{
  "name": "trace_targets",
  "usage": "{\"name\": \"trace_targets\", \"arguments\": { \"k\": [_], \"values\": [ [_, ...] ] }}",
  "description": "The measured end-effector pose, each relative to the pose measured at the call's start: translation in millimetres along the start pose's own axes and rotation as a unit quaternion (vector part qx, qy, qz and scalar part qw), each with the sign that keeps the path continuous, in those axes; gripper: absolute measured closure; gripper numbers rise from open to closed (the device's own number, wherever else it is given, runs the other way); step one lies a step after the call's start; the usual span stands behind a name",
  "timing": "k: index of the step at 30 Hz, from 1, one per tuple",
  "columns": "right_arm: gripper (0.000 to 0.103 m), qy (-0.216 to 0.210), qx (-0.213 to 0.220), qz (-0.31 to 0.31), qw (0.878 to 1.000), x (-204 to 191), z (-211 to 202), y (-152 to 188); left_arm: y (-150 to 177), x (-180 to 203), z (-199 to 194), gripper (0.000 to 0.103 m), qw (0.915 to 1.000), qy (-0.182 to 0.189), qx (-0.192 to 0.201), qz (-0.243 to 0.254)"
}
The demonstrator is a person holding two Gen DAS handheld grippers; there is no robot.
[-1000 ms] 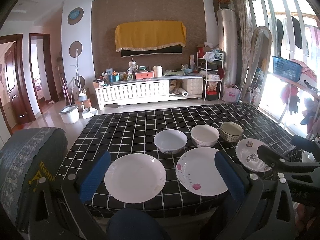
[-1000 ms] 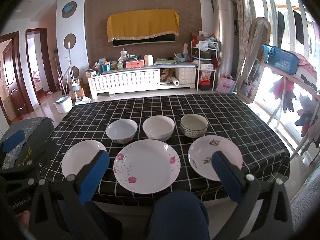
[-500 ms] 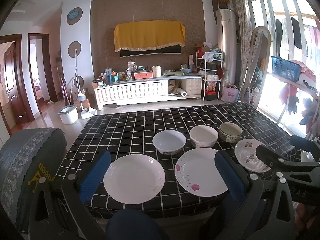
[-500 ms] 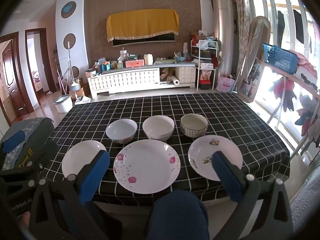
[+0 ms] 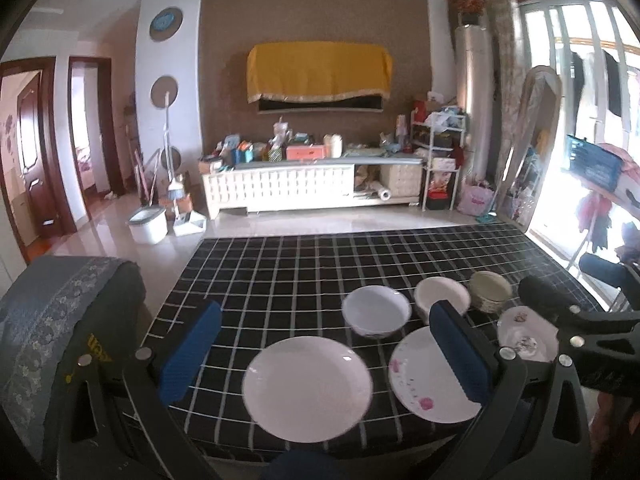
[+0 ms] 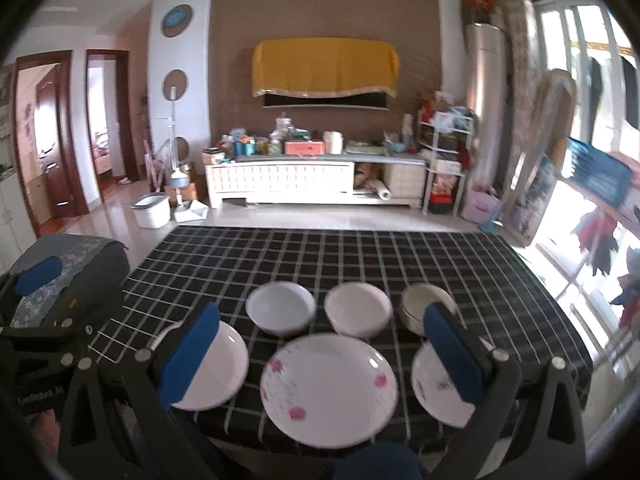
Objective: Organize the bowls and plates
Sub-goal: 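Move the left tool to the plain white plate and grasp its rim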
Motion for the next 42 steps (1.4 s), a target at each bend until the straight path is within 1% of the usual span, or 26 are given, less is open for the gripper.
{"name": "trace_targets", "arguments": {
  "k": [2, 4, 6, 8, 10, 13, 15, 17, 19, 20, 22, 24, 26, 27, 28, 29, 31, 32, 34, 36, 38, 39, 40, 41, 42],
  "values": [
    [0.000, -0.017, -0.006, -0.004, 1.000, -11, 13, -9, -6, -18, 5, 0.000, 0.9998, -0.004, 0.000, -0.018],
    [0.000, -0.028, -0.018, -0.012, 0.999, -21, 29, -17, -9, -35, 12, 0.000, 0.9992, -0.021, -0.005, -0.033],
    [0.000, -0.038, -0.040, -0.027, 0.998, -33, 47, -21, -6, -52, 23, 0.000, 0.9978, -0.040, -0.021, -0.049],
    [0.000, -0.048, -0.057, -0.042, 0.996, -45, 65, -21, 1, -68, 39, 0.000, 0.9958, -0.045, -0.047, -0.064],
    [0.000, -0.060, -0.074, -0.052, 0.994, -57, 82, -16, 9, -73, 50, 0.000, 0.9945, -0.052, -0.063, -0.065],
    [0.000, -0.078, -0.111, -0.063, 0.989, -71, 111, -1, 17, -85, 68, 0.000, 0.9930, -0.065, -0.083, -0.055],
    [0.000, -0.090, -0.135, -0.062, 0.985, -79, 127, 13, 28, -95, 83, 0.000, 0.9901, -0.063, -0.104, -0.071],
    [0.000, -0.096, -0.152, -0.062, 0.982, -86, 141, 23, 42, -104, 100, 0.000, 0.9854, -0.058, -0.134, -0.088],
    [0.000, -0.103, -0.172, -0.063, 0.978, -92, 158, 34, 57, -112, 118, 0.000, 0.9802, -0.062, -0.163, -0.093],
    [0.000, -0.103, -0.181, -0.065, 0.976, -95, 166, 40, 66, -115, 128, 0.000, 0.9764, -0.067, -0.182, -0.095],
    [0.000, -0.108, -0.200, -0.069, 0.971, -100, 180, 48, 81, -123, 146, 0.000, 0.9688, -0.065, -0.216, -0.102],
    [0.002, -0.116, -0.217, -0.072, 0.967, -103, 190, 57, 95, -133, 160, 0.000, 0.9612, -0.061, -0.238, -0.125],
    [0.006, -0.126, -0.236, -0.072, 0.961, -106, 201, 67, 106, -140, 170, 0.004, 0.9532, -0.055, -0.259, -0.147],
    [0.011, -0.130, -0.245, -0.071, 0.958, -108, 205, 73, 110, -141, 173, 0.006, 0.9507, -0.052, -0.266, -0.150],
    [0.018, -0.132, -0.254, -0.072, 0.955, -110, 210, 78, 114, -141, 177, 0.009, 0.9490, -0.048, -0.273, -0.150],
    [0.020, -0.132, -0.261, -0.075, 0.953, -112, 214, 83, 117, -140, 180, 0.011, 0.9478, -0.046, -0.279, -0.147],
    [0.026, -0.134, -0.269, -0.081, 0.950, -115, 219, 90, 123, -138, 186, 0.019, 0.9456, -0.039, -0.292, -0.139],
    [0.029, -0.134, -0.274, -0.082, 0.949, -115, 220, 92, 127, -136, 189, 0.021, 0.9431, -0.035, -0.301, -0.137],
    [0.037, -0.134, -0.284, -0.084, 0.946, -116, 226, 98, 132, -136, 196, 0.027, 0.9391, -0.026, -0.312, -0.142],
    [0.042, -0.129, -0.291, -0.087, 0.944, -115, 230, 103, 136, -135, 200, 0.031, 0.9354, -0.016, -0.321, -0.147],
    [0.046, -0.128, -0.298, -0.086, 0.942, -113, 236, 107, 140, -135, 202, 0.033, 0.9331, -0.012, -0.327, -0.149],
    [0.052, -0.132, -0.301, -0.084, 0.941, -113, 238, 110, 141, -134, 203, 0.036, 0.9326, -0.010, -0.328, -0.150],
    [0.059, -0.136, -0.307, -0.084, 0.938, -113, 239, 113, 142, -134, 204, 0.042, 0.9319, -0.008, -0.331, -0.149],
    [0.062, -0.136, -0.312, -0.084, 0.936, -113, 241, 116, 143, -133, 205, 0.044, 0.9315, -0.008, -0.333, -0.147],
    [0.066, -0.132, -0.316, -0.085, 0.936, -112, 243, 118, 143, -132, 206, 0.048, 0.9315, -0.004, -0.334, -0.144]
  ]
}}
Point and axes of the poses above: each gripper's, at about its wrist camera, not at the fingertips, and z roughly the way its jaws point, x to its right, y to its underside, the point moved 8 cm from there along z, roughly the way its jaws point, and after that the axes turned 5 degrees about -x, right-handed, at the moved point
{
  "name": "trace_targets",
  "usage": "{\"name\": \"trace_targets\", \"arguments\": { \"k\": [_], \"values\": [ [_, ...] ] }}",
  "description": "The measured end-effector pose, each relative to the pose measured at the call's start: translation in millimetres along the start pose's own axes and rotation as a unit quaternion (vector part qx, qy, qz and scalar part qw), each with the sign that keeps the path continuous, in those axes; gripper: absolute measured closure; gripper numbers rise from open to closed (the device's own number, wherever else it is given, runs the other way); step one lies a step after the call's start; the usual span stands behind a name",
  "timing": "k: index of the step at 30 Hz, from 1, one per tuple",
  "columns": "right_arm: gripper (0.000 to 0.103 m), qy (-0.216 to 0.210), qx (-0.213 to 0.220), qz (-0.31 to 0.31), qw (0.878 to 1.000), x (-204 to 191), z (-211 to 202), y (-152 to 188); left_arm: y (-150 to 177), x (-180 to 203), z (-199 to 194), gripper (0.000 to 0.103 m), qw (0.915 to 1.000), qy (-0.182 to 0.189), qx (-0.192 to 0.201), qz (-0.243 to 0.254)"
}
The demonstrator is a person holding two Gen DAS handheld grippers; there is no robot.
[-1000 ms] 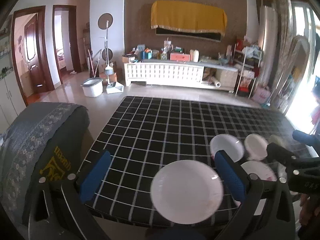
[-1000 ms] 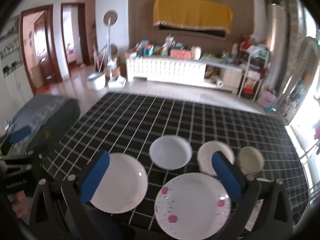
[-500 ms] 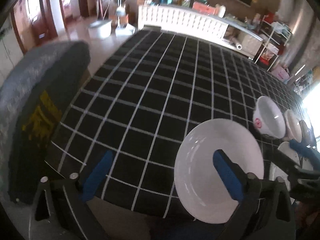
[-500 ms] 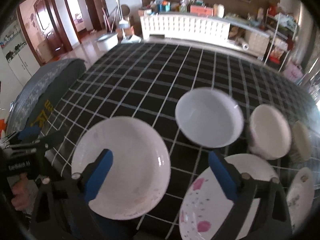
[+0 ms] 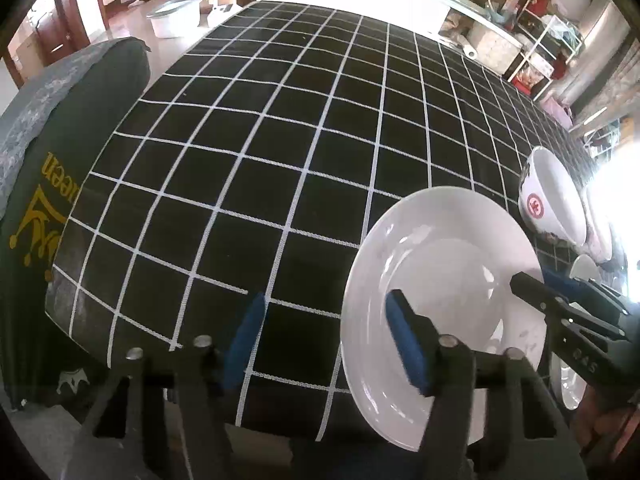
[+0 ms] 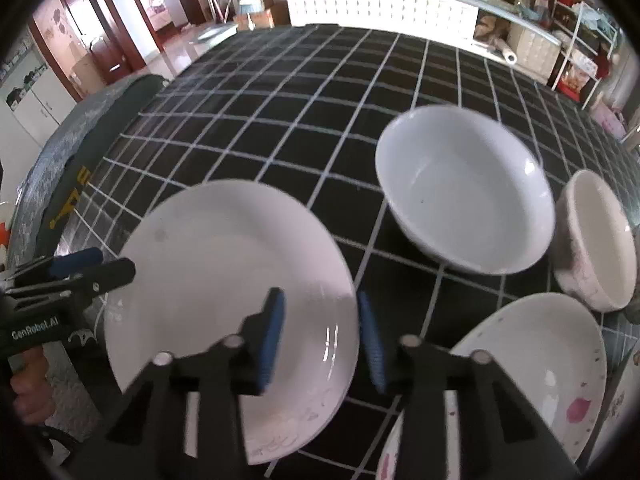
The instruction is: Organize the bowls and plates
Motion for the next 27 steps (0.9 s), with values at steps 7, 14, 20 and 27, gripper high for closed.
{"name": "trace_targets", "arguments": {
  "k": [7, 14, 20, 27],
  "values": [
    [0.072, 0.002, -0.011, 0.010, 1.000, 4, 5, 6, 4, 2, 3, 0.072, 0.9998, 0.011, -0.011, 0.011],
    [0.073, 0.006, -0.010, 0.020, 1.000, 4, 7, 9, -3, 13, -3, 0.080, 0.9990, 0.042, 0.012, 0.013],
    [0.073, -0.007, -0.010, 0.033, 0.999, 3, 9, 9, -6, 12, 0, 0.079, 0.9996, 0.019, 0.006, 0.018],
    [0.074, 0.001, -0.010, 0.033, 0.999, 4, 7, 11, 1, 10, 9, 0.094, 0.9994, 0.028, -0.006, 0.019]
  ]
}}
Point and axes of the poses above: each gripper's, at about its wrist camera, not at the fingertips, and z roughly the way its jaws point, x to its right, y to its underside, the point moved 8 cm from there along z, roughly the way its jaws point, and after that the axes turned 5 degrees about -x, right-handed, at the moved point
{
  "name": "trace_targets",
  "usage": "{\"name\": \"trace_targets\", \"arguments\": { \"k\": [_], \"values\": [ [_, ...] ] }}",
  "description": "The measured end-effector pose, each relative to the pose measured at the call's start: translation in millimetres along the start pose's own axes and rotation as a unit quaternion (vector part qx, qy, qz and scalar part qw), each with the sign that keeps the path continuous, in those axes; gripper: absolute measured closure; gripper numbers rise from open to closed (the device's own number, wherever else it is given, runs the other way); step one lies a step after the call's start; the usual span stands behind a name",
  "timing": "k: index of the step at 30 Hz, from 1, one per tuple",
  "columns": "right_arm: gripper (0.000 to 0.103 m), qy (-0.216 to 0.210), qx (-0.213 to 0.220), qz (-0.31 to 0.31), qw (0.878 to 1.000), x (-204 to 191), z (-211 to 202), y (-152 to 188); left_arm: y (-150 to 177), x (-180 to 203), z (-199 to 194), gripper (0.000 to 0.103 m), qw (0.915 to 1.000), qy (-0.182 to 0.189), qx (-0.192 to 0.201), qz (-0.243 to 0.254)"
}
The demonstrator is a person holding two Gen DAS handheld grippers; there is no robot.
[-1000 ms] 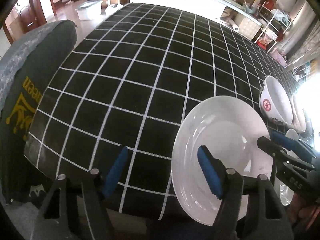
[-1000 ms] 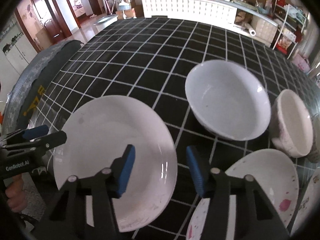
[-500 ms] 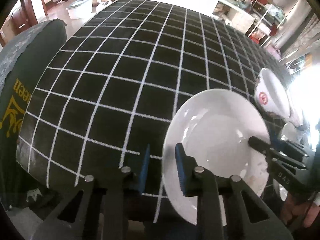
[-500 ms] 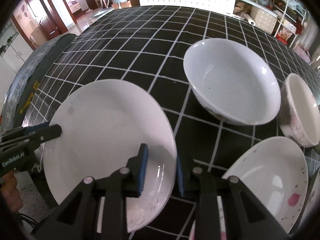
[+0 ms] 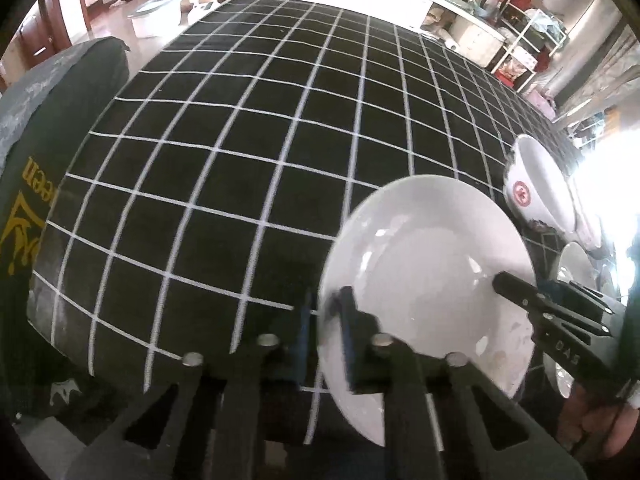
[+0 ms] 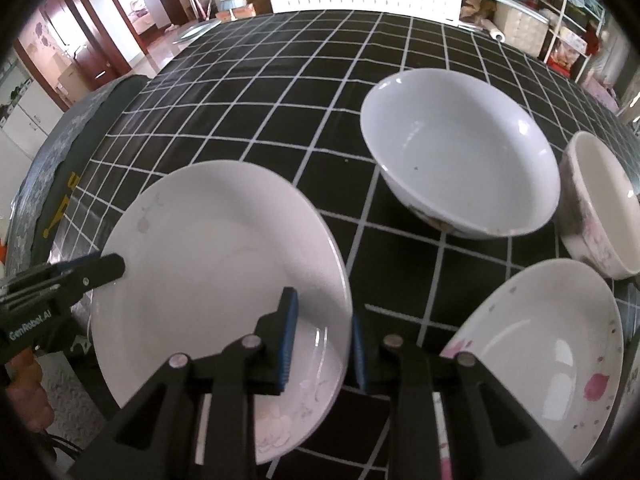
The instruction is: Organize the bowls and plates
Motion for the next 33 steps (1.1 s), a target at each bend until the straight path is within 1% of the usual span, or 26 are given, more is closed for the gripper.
{"name": "trace_targets", "arguments": {
  "k": [1, 9, 15, 20, 22, 24, 25, 27, 30, 33],
  "values": [
    [0.074, -0.002, 0.000, 0.001, 1.000, -1, 0, 0, 0, 1, 0, 0.094, 1.0000, -0.007, 0.001, 0.003],
    [0.075, -0.003, 0.005, 0.000, 1.000, -6, -7, -1, 8, -4, -6, 0.094, 0.9999, -0.008, 0.001, -0.014],
    [0.075, -0.002, -0.008, 0.002, 1.000, -7, -2, 5, 13, -5, -2, 0.094, 0.9997, -0.016, -0.008, -0.019],
    [0.075, -0.006, -0.012, 0.009, 1.000, -4, 2, 4, 9, -4, -6, 0.094, 0.9997, -0.015, 0.002, -0.019],
    [0.075, -0.008, -0.011, 0.009, 1.000, -7, 0, 2, 7, -8, -13, 0.094, 0.9992, -0.026, 0.010, -0.029],
    [0.075, -0.004, -0.001, 0.005, 1.000, -5, -9, 0, 6, -14, -22, 0.093, 0.9985, -0.037, 0.015, -0.037],
    [0.075, -0.004, 0.003, 0.005, 1.000, -3, -15, 0, 7, -17, -28, 0.093, 0.9978, -0.048, 0.019, -0.041],
    [0.075, -0.010, 0.019, 0.011, 1.000, 1, -30, 0, 6, -18, -41, 0.093, 0.9970, -0.056, 0.030, -0.044],
    [0.075, -0.014, 0.050, 0.016, 0.999, 14, -61, 4, 5, -3, -65, 0.093, 0.9973, -0.038, 0.052, -0.036],
    [0.075, -0.004, 0.073, 0.032, 0.997, 38, -89, 16, 6, 26, -86, 0.093, 0.9972, -0.018, 0.072, -0.008]
  ]
}}
Point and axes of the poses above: each gripper's, at about its wrist camera, not at the fingertips, and z roughly the way its jaws point, x to its right, y to its underside, the point moved 8 cm from there along z, roughly the way its jaws point, and after that the axes turned 5 degrees about -x, right-handed, at the moved point
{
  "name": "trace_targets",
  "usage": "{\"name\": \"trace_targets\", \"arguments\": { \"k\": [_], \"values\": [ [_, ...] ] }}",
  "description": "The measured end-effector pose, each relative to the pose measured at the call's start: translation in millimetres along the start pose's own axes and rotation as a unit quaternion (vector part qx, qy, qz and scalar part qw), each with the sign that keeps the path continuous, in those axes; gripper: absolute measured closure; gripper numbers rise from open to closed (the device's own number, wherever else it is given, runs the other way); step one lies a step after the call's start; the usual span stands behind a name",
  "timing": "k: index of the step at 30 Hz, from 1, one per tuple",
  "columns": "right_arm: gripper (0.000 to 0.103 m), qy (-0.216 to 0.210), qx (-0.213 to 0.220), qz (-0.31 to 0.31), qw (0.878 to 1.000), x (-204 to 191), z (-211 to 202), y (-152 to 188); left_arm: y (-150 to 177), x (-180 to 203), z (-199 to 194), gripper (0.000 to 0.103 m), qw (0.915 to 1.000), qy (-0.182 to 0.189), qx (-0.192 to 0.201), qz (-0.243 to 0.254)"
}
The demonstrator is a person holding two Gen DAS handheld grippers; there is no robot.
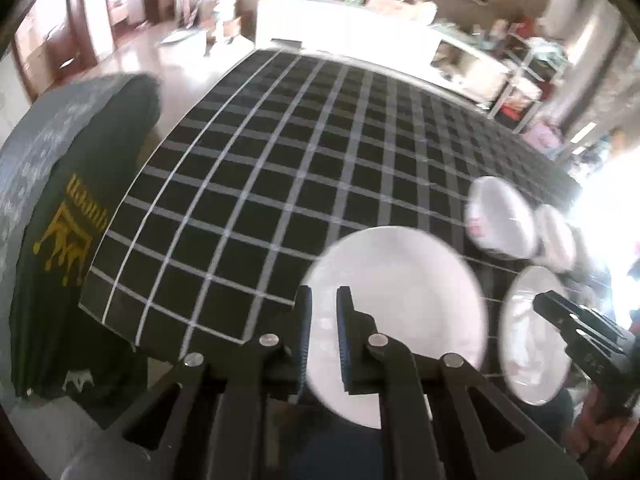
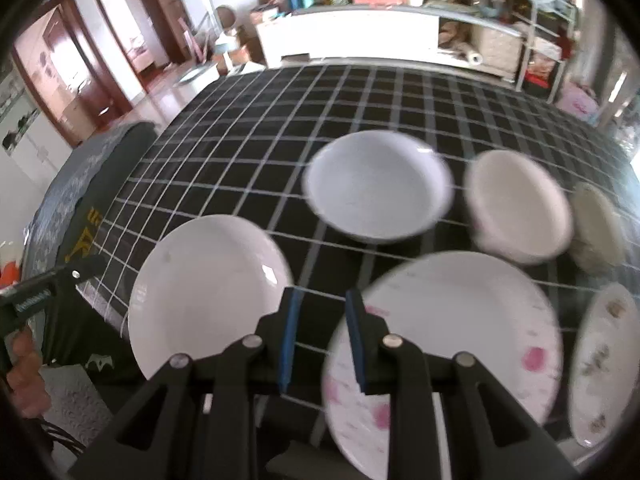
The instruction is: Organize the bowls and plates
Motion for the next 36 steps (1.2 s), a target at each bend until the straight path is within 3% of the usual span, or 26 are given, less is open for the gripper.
{"name": "trace_targets", "arguments": {
  "k": [4, 11, 16, 23, 36],
  "values": [
    [0.075, 0.007, 0.014, 0.032, 0.999, 34, -25, 12, 3, 51, -13, 0.093, 0.9987, 0.029, 0.006, 0.041],
    [0.075, 0.019, 0.032, 0.060, 0.997, 79, -49, 41, 32, 134, 2, 0.091, 0.9906, 0.066, -0.023, 0.117],
    [0.075, 0.036, 0.025, 0.092, 0.995, 117, -48, 57, 49, 173, 26, 0.091, 0.9840, 0.062, -0.051, 0.159],
    [0.075, 0.039, 0.008, 0.124, 0.991, 153, -35, 69, 54, 195, 65, 0.091, 0.9790, 0.054, -0.088, 0.175],
    [0.075, 0.032, -0.021, 0.131, 0.991, 166, -3, 69, 60, 203, 112, 0.091, 0.9743, 0.048, -0.126, 0.180]
  ]
}}
Point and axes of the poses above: each gripper's, at about its wrist camera, not at the fingertips, and z roughly the way its jaws point, x to its right, y to its underside, the point moved 8 cm from there along z, roughly the way its jaws point, and after that the axes turned 5 degrees about -x, right-handed, at the moved point
